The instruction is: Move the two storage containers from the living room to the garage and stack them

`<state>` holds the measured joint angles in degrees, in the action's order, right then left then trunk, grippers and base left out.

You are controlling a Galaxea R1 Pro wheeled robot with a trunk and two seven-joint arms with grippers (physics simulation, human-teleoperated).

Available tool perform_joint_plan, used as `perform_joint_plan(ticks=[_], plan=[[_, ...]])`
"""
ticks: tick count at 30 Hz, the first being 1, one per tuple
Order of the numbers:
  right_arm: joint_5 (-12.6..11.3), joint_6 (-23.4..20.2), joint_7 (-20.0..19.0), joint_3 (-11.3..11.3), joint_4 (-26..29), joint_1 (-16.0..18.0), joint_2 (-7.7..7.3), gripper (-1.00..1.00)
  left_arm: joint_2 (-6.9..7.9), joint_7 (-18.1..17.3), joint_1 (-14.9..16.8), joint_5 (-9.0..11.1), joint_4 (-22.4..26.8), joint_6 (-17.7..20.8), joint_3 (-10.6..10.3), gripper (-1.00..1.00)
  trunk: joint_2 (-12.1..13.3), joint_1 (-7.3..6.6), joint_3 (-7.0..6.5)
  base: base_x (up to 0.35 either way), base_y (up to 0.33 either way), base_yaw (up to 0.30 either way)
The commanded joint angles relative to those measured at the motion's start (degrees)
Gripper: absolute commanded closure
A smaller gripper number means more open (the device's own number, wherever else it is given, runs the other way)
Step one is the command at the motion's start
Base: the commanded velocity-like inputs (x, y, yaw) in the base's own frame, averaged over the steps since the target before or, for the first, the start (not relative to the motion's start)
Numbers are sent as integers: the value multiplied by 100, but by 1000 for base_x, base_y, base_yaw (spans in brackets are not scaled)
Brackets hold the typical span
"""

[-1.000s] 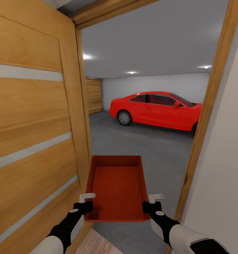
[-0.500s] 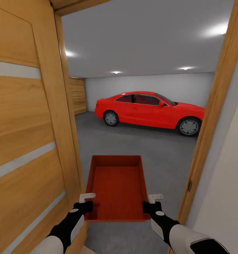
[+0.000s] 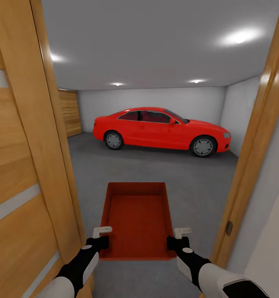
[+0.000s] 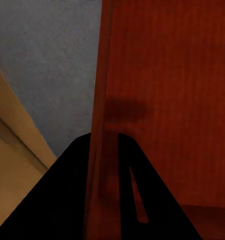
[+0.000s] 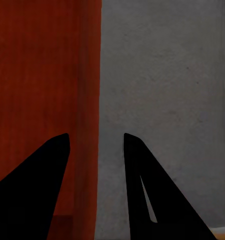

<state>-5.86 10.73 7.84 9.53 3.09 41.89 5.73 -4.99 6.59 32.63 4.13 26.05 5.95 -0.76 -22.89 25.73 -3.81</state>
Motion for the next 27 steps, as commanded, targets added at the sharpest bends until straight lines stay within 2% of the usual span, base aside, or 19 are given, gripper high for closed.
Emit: perform_joint_plan(ticks=[1, 17, 27], plan=[[33, 35, -1, -188, 20, 4, 42, 100, -2, 44, -3, 193, 5, 38, 111, 100, -3, 5, 1, 292, 226, -283], [33, 35, -2, -188, 19, 4, 42, 100, -2, 44, -3, 186, 17, 38, 111, 100, -3, 5, 1, 274, 185, -283], [33, 35, -2, -189, 18, 4, 42, 100, -2, 44, -3, 185, 32, 32, 102, 100, -3, 5, 1, 41, 17, -280]])
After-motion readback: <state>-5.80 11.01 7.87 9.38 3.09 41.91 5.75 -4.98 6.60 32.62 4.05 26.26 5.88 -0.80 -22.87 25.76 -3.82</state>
